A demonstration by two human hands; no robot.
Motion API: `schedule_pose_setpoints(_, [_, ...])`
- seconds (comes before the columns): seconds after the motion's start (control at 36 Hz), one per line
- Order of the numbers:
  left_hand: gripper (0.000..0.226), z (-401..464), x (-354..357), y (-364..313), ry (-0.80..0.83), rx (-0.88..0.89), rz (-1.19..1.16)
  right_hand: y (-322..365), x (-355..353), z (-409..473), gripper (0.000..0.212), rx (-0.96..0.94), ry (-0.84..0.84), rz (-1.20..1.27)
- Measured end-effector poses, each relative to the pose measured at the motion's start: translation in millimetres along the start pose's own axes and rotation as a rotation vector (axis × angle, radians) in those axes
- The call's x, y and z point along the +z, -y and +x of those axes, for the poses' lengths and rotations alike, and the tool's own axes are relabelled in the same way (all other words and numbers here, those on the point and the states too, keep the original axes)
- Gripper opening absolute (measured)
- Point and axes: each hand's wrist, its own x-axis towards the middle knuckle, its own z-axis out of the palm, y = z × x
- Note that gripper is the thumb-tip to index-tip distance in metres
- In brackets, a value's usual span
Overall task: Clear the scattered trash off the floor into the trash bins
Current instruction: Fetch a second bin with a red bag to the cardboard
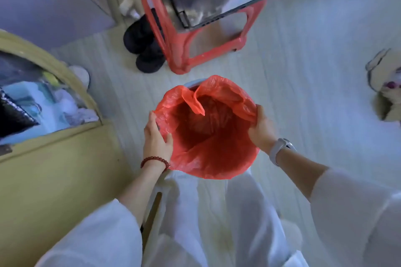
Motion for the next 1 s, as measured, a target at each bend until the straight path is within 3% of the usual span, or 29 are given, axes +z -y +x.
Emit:
schedule_pose_setpoints(0.25, [0.058, -52.7, 82.2, -191.9, 0.112, 0.149, 0.174, -117.0, -170.6, -14.6, 0.044, 0.140, -0.073, 0.215])
schedule_pose_setpoints(0.36, [0.052, -73.8, 140.0, -278.1, 0.167, 0.266, 0.274, -184.3, -235.5, -22.6, 0.040, 0.257, -0.200, 0.296])
schedule_pose_setpoints(0.72, [0.042, -109.8, 310.2, -515.4, 0.309, 0.684, 0.417, -338.7, -386.4, -10.8, 0.026, 0.557, -0.495, 0.452])
schedule_pose_setpoints(1.0, [0.044, -115.9, 448.3, -685.7, 0.421, 0.839, 0.562, -435.3, -514.0, 57.8, 0.044, 0.706, -0.650, 0.574])
